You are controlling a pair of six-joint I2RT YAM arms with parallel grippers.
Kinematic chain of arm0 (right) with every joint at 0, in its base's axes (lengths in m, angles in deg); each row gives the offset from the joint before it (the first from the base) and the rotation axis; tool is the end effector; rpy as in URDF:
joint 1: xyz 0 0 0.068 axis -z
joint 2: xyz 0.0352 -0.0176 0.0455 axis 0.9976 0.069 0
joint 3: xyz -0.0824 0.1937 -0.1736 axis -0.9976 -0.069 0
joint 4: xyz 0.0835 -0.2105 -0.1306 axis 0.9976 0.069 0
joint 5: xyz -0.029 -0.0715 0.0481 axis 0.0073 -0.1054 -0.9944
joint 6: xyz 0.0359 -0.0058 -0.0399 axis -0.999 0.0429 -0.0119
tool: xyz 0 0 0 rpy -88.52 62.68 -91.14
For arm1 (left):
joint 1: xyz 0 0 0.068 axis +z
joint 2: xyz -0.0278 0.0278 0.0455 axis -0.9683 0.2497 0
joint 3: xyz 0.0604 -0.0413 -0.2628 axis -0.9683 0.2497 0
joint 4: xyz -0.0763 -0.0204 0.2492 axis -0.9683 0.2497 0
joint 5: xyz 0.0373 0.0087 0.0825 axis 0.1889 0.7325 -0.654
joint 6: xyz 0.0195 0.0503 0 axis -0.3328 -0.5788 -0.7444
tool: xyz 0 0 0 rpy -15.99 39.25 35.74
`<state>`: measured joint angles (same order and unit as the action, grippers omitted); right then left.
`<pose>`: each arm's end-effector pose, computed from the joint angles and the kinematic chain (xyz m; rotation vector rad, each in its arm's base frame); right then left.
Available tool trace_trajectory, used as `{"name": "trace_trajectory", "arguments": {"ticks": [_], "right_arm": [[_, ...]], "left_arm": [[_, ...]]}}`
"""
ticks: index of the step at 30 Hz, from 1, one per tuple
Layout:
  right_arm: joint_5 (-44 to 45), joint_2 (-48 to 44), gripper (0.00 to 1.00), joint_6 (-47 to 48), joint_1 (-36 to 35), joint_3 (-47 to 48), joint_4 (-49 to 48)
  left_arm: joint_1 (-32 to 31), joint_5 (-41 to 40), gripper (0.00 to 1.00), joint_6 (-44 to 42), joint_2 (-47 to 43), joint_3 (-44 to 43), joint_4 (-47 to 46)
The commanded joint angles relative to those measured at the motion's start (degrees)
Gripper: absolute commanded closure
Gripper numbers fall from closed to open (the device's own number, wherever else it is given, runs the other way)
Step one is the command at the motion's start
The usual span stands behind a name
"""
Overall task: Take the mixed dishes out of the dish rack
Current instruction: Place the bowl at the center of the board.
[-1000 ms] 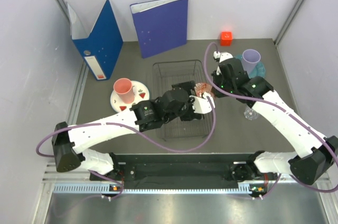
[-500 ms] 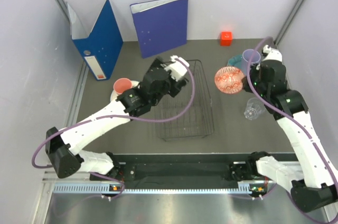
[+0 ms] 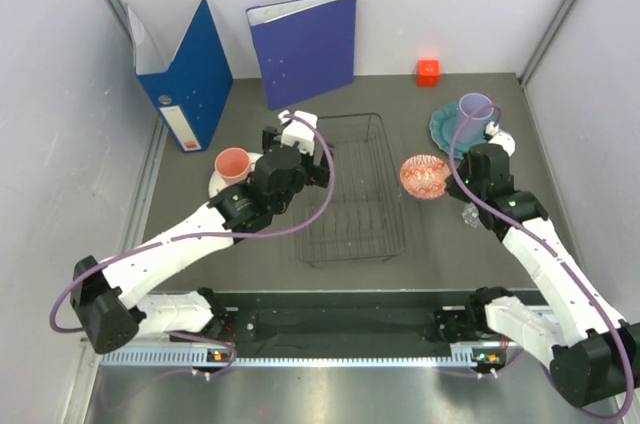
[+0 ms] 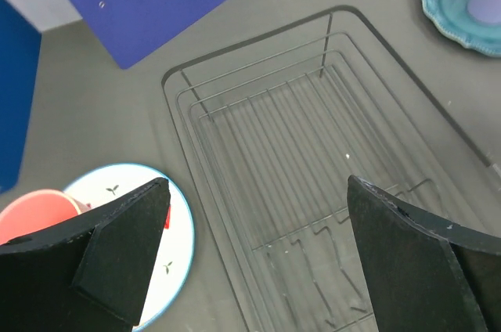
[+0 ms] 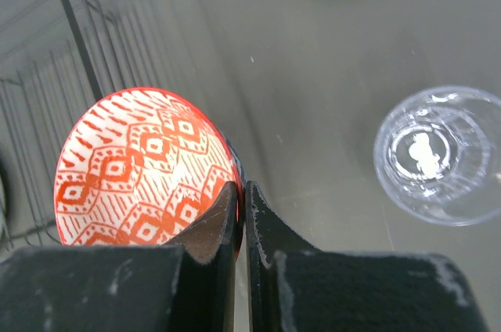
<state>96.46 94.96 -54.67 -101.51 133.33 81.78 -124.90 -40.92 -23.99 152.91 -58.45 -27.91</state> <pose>0.1958 0.0459 0.2922 0.4662 2.1628 0.2245 0.1920 -0.1960 0.3469 0.3235 1.8058 -0.1799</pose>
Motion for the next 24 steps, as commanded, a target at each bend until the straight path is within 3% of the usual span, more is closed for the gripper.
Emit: {"name": "trace_trajectory", "arguments": {"ticks": [1,24], "right_arm": [[2.2,-1.9,1.00,-3.9,0.5,-0.5,-10.3],[3.2,6.3,1.00,-7.0,1.4,-14.1,-20.0]], "left_arm": [[0.3,-1.7,0.01,5.2,-4.1,2.7,-5.7],[0.3,-0.2,0.01,15.0,-3.1,7.9,-2.0]]}}
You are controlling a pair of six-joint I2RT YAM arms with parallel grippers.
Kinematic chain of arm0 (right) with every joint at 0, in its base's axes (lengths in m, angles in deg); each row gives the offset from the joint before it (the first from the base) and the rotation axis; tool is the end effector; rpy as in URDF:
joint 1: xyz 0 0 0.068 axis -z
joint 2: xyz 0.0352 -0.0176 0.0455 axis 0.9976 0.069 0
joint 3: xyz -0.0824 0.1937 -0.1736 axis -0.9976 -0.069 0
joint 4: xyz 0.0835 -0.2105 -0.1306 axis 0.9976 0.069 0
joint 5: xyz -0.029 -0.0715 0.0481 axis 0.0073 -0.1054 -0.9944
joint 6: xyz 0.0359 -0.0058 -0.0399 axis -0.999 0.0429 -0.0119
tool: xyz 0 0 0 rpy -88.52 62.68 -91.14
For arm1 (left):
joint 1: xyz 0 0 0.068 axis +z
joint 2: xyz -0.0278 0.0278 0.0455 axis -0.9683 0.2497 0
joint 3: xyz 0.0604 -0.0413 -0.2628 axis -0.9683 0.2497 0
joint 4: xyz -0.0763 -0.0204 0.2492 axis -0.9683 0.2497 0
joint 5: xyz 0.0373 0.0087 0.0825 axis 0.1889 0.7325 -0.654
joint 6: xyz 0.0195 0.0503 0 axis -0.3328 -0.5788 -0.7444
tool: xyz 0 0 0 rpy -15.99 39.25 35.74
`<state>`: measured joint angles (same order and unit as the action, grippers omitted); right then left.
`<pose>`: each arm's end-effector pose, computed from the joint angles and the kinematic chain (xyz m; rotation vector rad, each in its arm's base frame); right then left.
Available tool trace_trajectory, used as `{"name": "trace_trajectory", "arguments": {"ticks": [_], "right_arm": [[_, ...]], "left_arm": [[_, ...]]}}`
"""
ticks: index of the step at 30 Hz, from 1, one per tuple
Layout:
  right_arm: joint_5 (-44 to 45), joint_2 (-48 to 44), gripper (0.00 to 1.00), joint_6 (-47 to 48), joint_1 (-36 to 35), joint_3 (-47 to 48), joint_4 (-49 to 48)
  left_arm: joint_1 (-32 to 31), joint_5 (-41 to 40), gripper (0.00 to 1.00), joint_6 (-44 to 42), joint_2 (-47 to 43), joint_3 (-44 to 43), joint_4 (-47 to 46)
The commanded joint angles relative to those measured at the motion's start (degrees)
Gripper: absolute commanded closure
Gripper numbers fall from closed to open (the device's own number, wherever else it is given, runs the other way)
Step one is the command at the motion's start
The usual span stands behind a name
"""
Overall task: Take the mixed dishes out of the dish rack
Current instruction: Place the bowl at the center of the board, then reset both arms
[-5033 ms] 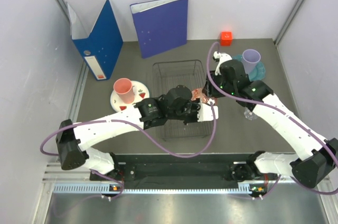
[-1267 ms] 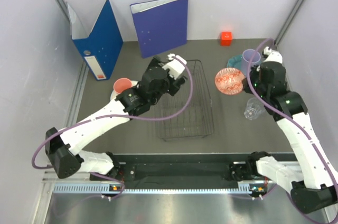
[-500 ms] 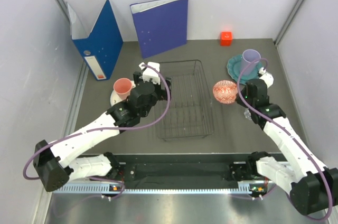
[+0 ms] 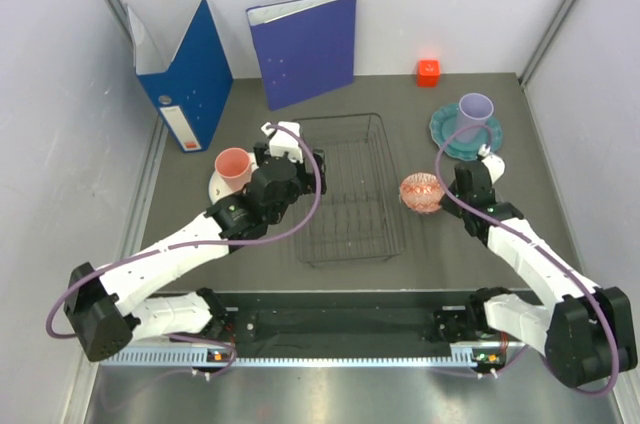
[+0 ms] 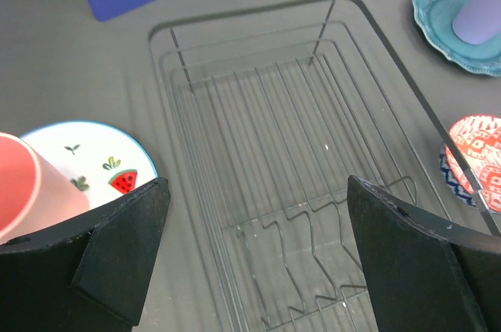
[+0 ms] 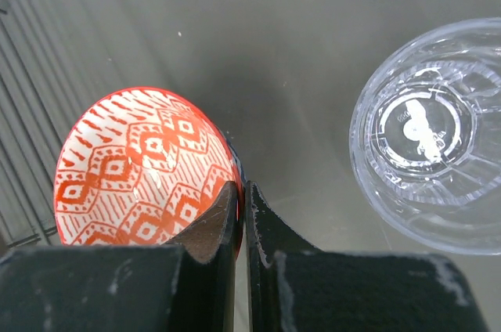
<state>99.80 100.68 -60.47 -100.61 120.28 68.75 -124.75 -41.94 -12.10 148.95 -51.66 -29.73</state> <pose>0.2080 0.0437 0.2165 0.6258 2.2038 0.1574 0.1819 -0.1823 0.3254 0.1279 1.8487 -0.2970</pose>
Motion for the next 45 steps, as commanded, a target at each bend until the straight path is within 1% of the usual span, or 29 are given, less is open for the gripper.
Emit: {"name": "trace_trajectory", "arguments": {"ticks": [1,7,13,14,15,16,17,18,21,25,28,32,33,35,36,38,39,41,42,43,45], "right_arm": [[-0.2,0.8,1.00,-1.3,0.6,-1.4,-7.3],[-1.1,2.7,1.00,-1.4,0.6,-3.8,-9.2],[-2.3,3.3,1.00,-1.3,0.5,-4.5,-8.6],[-2.5,2.9,0.98,-1.2,0.6,-4.4,-8.0],[-2.5,2.5,0.96,-1.2,0.5,-4.3,-7.7],[-2.7,2.0,0.90,-1.2,0.6,-4.3,-7.4],[-2.7,0.8,0.86,-0.8,0.5,-3.9,-6.8],[-2.6,0.2,0.75,-0.8,0.5,-3.5,-5.8],[-1.5,-2.1,0.58,-0.5,0.5,-1.4,-2.6],[-1.0,-4.2,0.50,-0.2,0.5,1.7,1.1],[-0.3,-8.2,0.46,0.2,0.5,5.3,3.6],[-0.3,-14.2,0.36,2.3,0.5,11.6,4.5],[-1.0,-15.4,0.32,3.1,0.4,12.5,4.2],[-3.5,-18.3,0.29,5.7,0.2,14.4,2.7],[-4.6,-19.2,0.26,6.7,-0.4,14.7,2.1],[-6.5,-21.4,0.24,9.5,-1.8,14.8,0.0],[-6.4,-22.2,0.22,10.4,-4.6,14.6,-1.0],[-1.6,-23.9,0.21,13.0,-8.8,13.4,-2.9],[0.6,-24.0,0.20,13.9,-13.8,13.0,-3.5],[5.2,-23.5,0.19,15.5,-16.3,12.7,-3.8],[8.3,-22.0,0.18,16.5,-22.0,13.1,-4.0]], "left_arm": [[0.2,0.9,0.01,3.5,1.1,1.4,-0.2],[0.2,1.1,0.01,4.6,1.8,1.2,1.2],[0.2,2.8,0.01,4.4,1.6,1.7,1.4],[0.2,2.9,0.01,4.4,1.6,1.8,1.4],[0.2,3.0,0.01,4.4,1.6,1.9,1.4],[0.2,3.1,0.01,4.4,1.6,1.9,1.4],[0.1,3.3,0.01,4.4,1.6,2.0,1.5],[0.1,3.3,0.01,4.4,1.5,2.0,1.5],[0.2,3.2,0.01,4.4,1.6,2.2,1.5],[0.2,3.4,0.01,4.9,1.6,2.2,1.6],[0.2,2.8,0.01,5.6,1.6,2.0,2.7],[0.2,1.1,0.01,6.5,1.6,1.2,5.1],[0.2,1.3,0.01,7.0,1.5,0.8,5.6],[0.2,2.3,0.01,7.9,1.3,0.5,6.5],[0.2,2.6,0.01,9.1,1.1,0.4,6.6],[0.2,3.5,0.01,10.6,0.9,0.3,7.1],[0.1,4.4,0.01,12.0,0.9,0.2,7.2],[0.2,5.0,0.01,13.5,1.3,-0.1,7.8],[0.2,5.1,0.01,15.2,1.6,-0.1,7.8],[0.2,5.2,0.01,16.2,1.8,-0.2,7.9],[0.2,4.8,0.01,18.7,3.3,-1.3,9.4]]}}
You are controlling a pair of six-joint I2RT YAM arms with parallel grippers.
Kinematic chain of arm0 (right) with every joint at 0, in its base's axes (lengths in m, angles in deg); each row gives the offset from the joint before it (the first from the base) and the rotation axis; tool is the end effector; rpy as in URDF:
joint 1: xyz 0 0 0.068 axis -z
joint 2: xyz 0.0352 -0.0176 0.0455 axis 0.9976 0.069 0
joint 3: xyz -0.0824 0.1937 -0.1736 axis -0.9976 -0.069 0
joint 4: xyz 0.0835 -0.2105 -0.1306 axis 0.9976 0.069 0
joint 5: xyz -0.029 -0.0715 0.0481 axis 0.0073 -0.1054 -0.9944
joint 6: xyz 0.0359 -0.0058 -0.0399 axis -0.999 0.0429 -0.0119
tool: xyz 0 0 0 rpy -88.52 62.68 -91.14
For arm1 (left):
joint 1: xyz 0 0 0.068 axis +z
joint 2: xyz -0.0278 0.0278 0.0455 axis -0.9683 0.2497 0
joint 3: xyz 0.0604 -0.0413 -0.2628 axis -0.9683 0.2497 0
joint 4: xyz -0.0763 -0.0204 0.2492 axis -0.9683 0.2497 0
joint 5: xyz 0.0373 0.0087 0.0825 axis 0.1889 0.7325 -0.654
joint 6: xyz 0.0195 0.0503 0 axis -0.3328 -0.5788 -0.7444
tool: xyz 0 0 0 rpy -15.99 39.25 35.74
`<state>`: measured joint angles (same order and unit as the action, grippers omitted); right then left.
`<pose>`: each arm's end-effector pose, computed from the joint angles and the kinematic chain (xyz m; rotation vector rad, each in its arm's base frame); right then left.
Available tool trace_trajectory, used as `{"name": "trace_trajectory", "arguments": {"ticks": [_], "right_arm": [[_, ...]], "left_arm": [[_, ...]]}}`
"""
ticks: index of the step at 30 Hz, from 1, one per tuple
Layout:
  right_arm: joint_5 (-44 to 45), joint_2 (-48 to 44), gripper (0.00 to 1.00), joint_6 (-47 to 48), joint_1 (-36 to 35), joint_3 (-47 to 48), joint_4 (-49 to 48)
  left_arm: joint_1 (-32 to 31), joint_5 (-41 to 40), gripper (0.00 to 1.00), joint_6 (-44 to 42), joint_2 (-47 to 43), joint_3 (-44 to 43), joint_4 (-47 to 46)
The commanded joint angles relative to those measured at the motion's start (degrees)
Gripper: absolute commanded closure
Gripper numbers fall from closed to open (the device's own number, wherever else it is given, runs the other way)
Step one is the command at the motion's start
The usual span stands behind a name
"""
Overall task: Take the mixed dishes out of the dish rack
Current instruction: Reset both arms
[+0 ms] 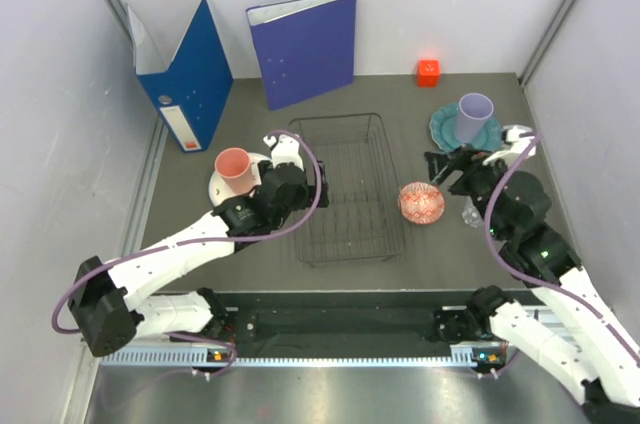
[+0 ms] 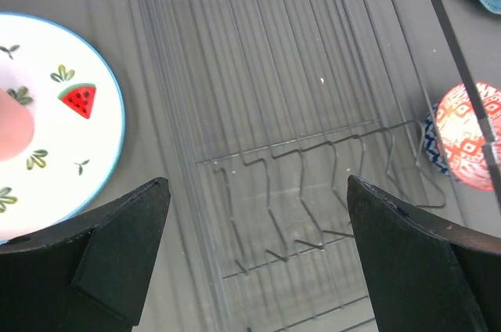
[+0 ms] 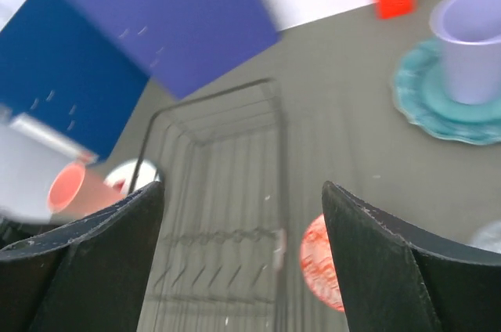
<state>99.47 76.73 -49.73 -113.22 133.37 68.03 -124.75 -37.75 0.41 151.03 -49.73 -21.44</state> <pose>0.1298 0.0556 0.3656 0.2314 1.6688 0.5038 0.1804 -0.1841 0.2908 0.0483 2.0597 -0.3624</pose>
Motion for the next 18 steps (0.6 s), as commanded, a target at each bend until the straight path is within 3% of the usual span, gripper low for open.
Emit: {"name": "trace_trajectory", "arguments": {"ticks": [1,6,11,18], "right_arm": [[10.5,3.4,0.18,6.5,-10.9,0.1,-3.7],[18.2,6.4,0.19,10.2,-21.1,1.6,-7.5],[35.7,13.9,0.19,16.2,-36.8,6.6,-9.3],[36.8,14.8,0.18,16.0,-38.5,7.5,-10.3]], "left_arm": [[0.2,0.3,0.01,6.9,1.8,-3.7,1.8],[0.2,0.3,0.01,8.9,5.8,-8.8,9.3],[0.2,1.6,0.01,6.6,5.5,-8.5,9.8],[0.2,1.8,0.01,5.2,0.1,-3.6,4.9]]}}
